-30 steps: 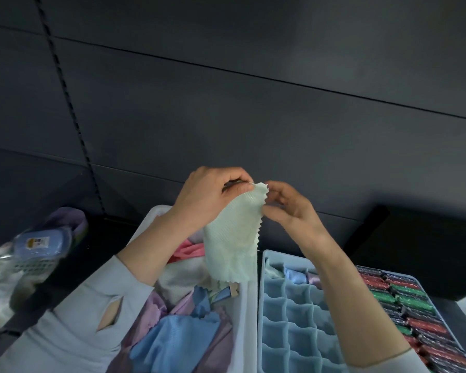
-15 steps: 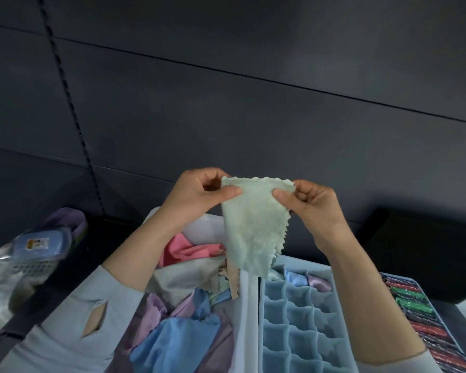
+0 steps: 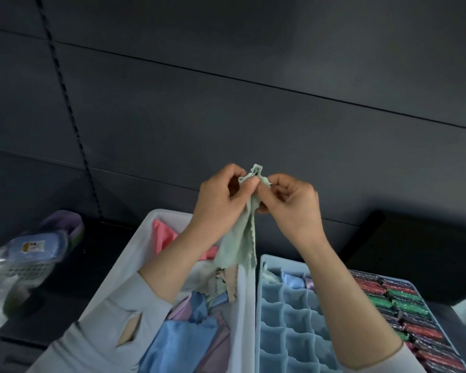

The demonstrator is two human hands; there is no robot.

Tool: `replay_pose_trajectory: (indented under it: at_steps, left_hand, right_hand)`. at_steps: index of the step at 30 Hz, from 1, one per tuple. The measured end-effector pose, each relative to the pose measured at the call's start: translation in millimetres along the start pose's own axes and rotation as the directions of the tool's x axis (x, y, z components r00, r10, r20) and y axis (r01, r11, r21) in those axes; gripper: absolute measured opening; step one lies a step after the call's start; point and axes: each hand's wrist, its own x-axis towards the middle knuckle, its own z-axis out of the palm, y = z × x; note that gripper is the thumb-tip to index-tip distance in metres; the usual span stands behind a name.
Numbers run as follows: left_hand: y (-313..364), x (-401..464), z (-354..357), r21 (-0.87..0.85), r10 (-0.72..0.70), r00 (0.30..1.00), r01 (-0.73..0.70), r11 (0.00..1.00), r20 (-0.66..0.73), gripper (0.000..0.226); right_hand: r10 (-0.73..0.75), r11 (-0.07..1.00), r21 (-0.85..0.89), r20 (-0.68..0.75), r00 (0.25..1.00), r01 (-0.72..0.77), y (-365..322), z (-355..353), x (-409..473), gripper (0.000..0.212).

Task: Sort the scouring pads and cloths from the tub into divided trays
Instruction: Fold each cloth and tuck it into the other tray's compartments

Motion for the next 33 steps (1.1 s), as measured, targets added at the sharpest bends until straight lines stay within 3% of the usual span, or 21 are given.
replay_pose_trajectory:
  at_steps: [6,13,16,18,21,23,27,30,33]
  left_hand:
    - [-4,1,3,-0.145,-0.068,0.995,0.078,0.986,0.075,0.021]
    - [-6,1,-2,-0.046,-0.119,0.992,0.121,0.992,0.040,0.022]
    - [-6,1,-6,-0.049,-0.143,0.988,0.145,0.988,0.056,0.013]
    - [-4,-1,-8,-0.123,-0.162,0.982,0.174,0.977,0.097,0.010]
    - [2,-3,-11,-0.214,-0.126,0.973,0.167,0.963,0.191,0.015]
    - [5,-5,-11,-0.252,-0.091,0.969,0.149,0.956,0.229,0.016]
    - [-1,-14,-8,-0.261,-0.109,0.943,0.196,0.945,0.316,0.038]
    - [-13,-25,-4,-0.231,-0.196,0.880,0.318,0.919,0.433,0.030]
    - [-21,-38,2,-0.234,-0.227,0.856,0.366,0.901,0.465,0.023]
  right_hand:
    - [-0.019,0.999,0.036,0.039,0.999,0.018,0,-3,-2,0.019]
    - [-0.014,0.995,0.100,0.269,0.963,-0.013,7,-7,-7,0.051]
    - [-0.026,0.974,0.225,0.213,0.977,-0.024,10,-8,-6,0.037]
    - [-0.046,0.982,0.187,0.114,0.992,0.023,14,-12,-2,0.022]
    - [0.008,0.988,0.151,0.211,0.977,-0.041,15,-16,1,0.032]
    - [0.026,0.976,0.200,0.268,0.963,-0.082,14,-16,0,0.025]
    - [0.006,0.943,0.321,0.240,0.971,-0.085,11,-21,0,0.016]
    - [0.037,0.915,0.382,0.243,0.969,-0.130,6,-33,2,0.013]
    - [0.088,0.899,0.409,0.178,0.980,-0.155,0,-44,7,0.015]
